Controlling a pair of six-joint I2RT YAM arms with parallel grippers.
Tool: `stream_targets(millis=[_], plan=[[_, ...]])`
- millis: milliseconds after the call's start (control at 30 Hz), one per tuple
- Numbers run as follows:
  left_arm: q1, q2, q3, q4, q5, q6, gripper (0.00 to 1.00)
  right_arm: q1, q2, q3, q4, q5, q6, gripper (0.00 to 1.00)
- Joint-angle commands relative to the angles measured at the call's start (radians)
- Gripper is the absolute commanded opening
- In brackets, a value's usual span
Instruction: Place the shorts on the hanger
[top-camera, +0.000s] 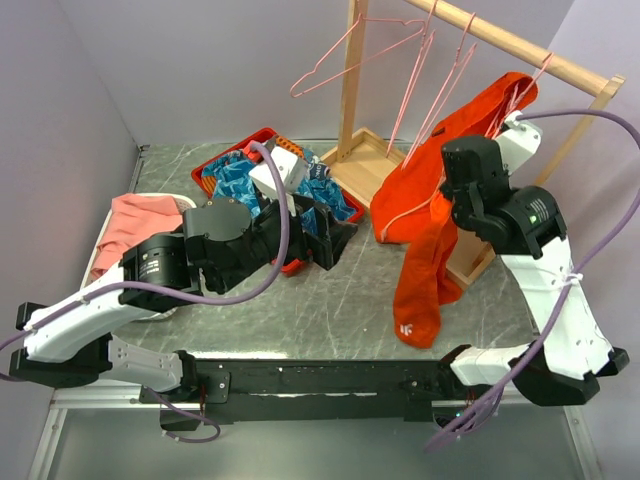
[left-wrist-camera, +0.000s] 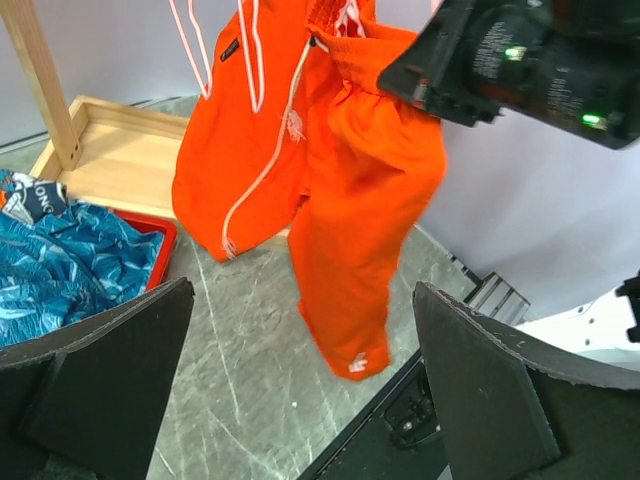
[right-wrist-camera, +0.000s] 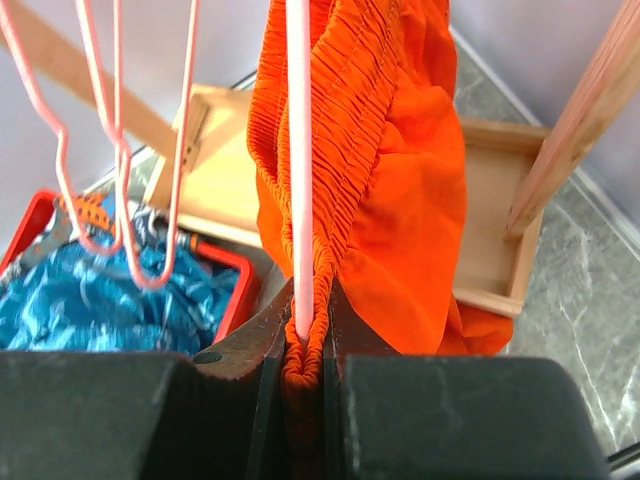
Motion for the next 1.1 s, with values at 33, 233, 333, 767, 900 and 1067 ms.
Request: stream_targets(millis=[33, 233, 333, 767, 900, 1067], plan=[[-0.005, 0.011, 0.072, -0.019, -0.001, 0.007, 0.97, -0.083, 0.013, 0.079, 0.122, 0.026, -0.057, 0.00], [-0.005, 0.023, 0.089, -0.033, -0.004, 0.012, 0.97, -0.148, 0.055, 0.116, 0.137, -0.016, -0.091, 0.00], [-0.005, 0.029, 0.092, -0.036, -0.006, 0.015, 0.97, -0.181, 0.069, 0.127, 0.137, -0.025, -0.105, 0.00], [-0.005, 0.039, 0.093, -0.034, -0.009, 0.018, 0.97, -0.272, 0.085, 0.041, 0.168, -0.088, -0.102, 0.00], [-0.005, 0.031, 0.081, -0.033, -0.009, 0.015, 0.97, -0.300, 0.078, 0.008, 0.180, -0.092, -0.103, 0.00], [-0.005, 0.017, 0.053, -0.017, -0.009, 0.014, 0.97, -0.309, 0.068, -0.035, 0.208, -0.092, -0.097, 0.00]])
